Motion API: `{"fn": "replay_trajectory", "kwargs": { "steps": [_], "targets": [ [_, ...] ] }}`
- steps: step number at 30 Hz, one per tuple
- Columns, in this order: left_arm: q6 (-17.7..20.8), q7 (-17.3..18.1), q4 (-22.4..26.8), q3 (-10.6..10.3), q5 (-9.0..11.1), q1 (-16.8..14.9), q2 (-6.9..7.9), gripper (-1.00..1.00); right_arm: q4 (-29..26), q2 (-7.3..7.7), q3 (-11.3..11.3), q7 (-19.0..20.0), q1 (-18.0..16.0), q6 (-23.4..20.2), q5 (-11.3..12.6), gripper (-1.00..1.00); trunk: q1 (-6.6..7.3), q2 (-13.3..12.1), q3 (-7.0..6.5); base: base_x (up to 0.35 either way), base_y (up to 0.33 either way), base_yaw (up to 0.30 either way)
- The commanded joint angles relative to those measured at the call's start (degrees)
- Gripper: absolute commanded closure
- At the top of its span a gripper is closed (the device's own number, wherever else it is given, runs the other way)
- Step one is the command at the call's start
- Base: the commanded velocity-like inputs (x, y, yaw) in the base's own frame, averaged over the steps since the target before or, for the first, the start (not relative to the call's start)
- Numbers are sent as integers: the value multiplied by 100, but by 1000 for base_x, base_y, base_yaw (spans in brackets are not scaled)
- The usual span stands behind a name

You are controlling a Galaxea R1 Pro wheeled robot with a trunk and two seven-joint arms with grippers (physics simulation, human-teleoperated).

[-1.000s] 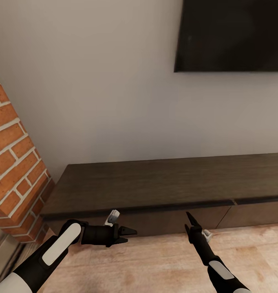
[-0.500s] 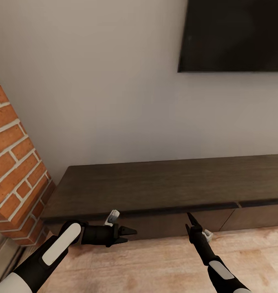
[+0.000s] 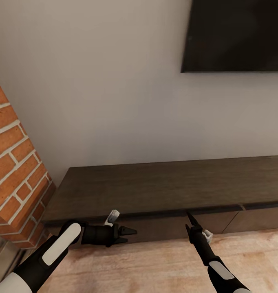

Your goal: Place each of the two pumpkins and all three candles from the living room inside a cabinet in the living room (use any cabinet), then make sure every cabinet is closed, and position the cauldron so it is next to a table in the living room.

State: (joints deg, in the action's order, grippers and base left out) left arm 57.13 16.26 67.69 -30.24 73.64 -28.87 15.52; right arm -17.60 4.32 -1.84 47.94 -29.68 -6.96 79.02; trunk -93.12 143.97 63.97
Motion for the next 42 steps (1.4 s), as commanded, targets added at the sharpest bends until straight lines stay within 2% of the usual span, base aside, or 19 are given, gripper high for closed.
{"fn": "replay_trajectory", "kwargs": {
  "steps": [1,42],
  "targets": [
    [0,52,-1,-8,-43,-5,4,-100,5,-1,-18,19,-3,-60,32,-100,1,2,5,60,0,0],
    [0,52,-1,-16,-60,-5,4,-100,-25,16,-9,31,-3,-52,-10,-100,1,2,5,12,4,0]
  ]
}}
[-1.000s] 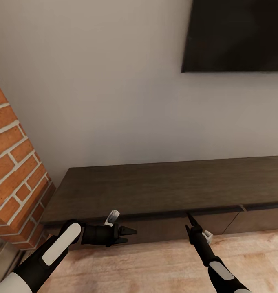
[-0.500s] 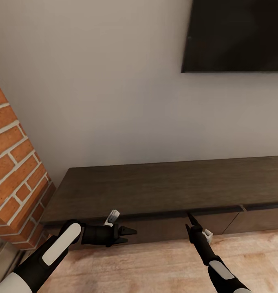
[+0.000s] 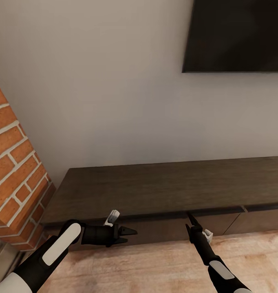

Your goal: Place each of the two pumpkins and all three candles from the living room inside a cabinet in the living room (use any cabinet), then make sure every cabinet is closed, and position the cauldron so it is next to a table in the living room.

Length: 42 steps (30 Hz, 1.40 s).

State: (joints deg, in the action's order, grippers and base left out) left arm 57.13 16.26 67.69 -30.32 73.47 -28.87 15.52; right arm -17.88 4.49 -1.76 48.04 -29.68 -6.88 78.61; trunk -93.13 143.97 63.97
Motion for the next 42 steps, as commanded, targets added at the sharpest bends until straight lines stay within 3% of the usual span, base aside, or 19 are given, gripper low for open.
{"fn": "replay_trajectory", "kwargs": {
  "steps": [1,14,15,21,42],
  "targets": [
    [0,52,-1,-9,-43,-5,4,-100,3,-1,-17,21,-3,-60,32,-100,1,2,5,1,1,0],
    [0,52,-1,-8,-40,-5,4,-100,3,-1,-3,21,-3,-59,24,-100,1,2,5,0,0,0],
    [0,52,-1,-9,-41,-5,4,-100,3,-1,38,17,-3,-55,23,100,1,2,5,0,0,0],
    [0,52,-1,-7,-43,-5,4,-100,12,-1,165,-1,-3,-58,31,100,1,2,5,0,0,0],
    [0,52,-1,-9,-43,-5,4,-100,12,1,185,2,-3,-59,32,100,1,2,5,0,0,0]
  ]
}}
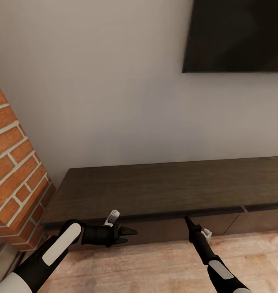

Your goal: Place each of the two pumpkins and all three candles from the living room inside a cabinet in the living room (use any cabinet), then make sure every cabinet is closed, and position the cauldron so it is next to a table in the living room.

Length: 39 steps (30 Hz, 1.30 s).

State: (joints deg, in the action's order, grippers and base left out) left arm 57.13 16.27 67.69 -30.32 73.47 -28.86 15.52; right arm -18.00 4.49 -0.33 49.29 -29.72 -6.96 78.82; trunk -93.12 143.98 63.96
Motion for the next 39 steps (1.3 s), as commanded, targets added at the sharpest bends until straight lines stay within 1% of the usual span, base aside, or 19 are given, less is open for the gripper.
{"fn": "replay_trajectory", "kwargs": {
  "steps": [1,18,30,34,39],
  "targets": [
    [0,52,-2,-9,-43,-6,4,-100,25,0,42,-122,1,-51,10,100,0,1,6,0,0,0],
    [0,52,-2,-9,-43,-6,4,-100,40,-1,42,-184,1,-70,10,100,0,1,6,0,0,0],
    [0,52,7,-9,-43,-6,4,-100,42,25,42,-192,1,-68,9,100,0,1,6,-3,0,0],
    [0,52,7,-9,-40,-6,-2,-100,43,25,42,-192,1,-61,10,100,0,1,6,-119,5,0],
    [0,52,7,-9,-39,-6,-4,-100,46,25,42,-192,1,-60,10,100,0,1,6,-264,85,0]
  ]
}}
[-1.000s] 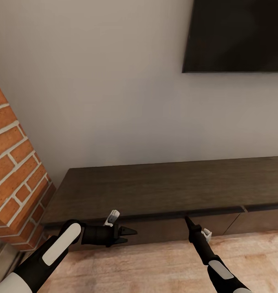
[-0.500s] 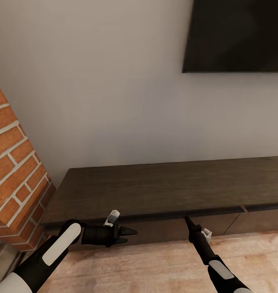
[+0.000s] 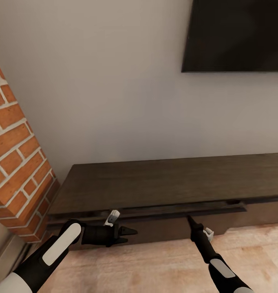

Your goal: Place each of the two pumpkins and all three candles from the living room inside a cabinet in the living room (use any cabinet), then make sure every cabinet is closed, and position the cauldron so it is next to a table in the living room.

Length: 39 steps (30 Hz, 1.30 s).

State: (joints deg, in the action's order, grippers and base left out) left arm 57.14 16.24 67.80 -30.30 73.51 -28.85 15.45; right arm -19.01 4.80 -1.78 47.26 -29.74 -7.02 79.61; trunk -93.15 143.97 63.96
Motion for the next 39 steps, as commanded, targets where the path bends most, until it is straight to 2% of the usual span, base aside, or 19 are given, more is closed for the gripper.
{"fn": "replay_trajectory", "kwargs": {
  "steps": [1,9,26,39],
  "targets": [
    [-1,55,-4,-11,-46,-7,2,-100,146,-6,187,12,3,-54,-68,100,4,2,5,-318,71,0],
    [-1,55,-4,-11,-47,-7,10,-100,143,-6,187,12,3,-58,-68,100,4,2,5,-295,15,0],
    [-2,55,-4,-11,-48,-7,2,-100,143,-6,187,12,3,-56,-68,100,4,2,5,-100,-1,0],
    [-4,54,6,-11,-48,-7,2,-100,150,-6,187,12,3,-63,-68,100,4,2,5,-85,-109,0]
  ]
}}
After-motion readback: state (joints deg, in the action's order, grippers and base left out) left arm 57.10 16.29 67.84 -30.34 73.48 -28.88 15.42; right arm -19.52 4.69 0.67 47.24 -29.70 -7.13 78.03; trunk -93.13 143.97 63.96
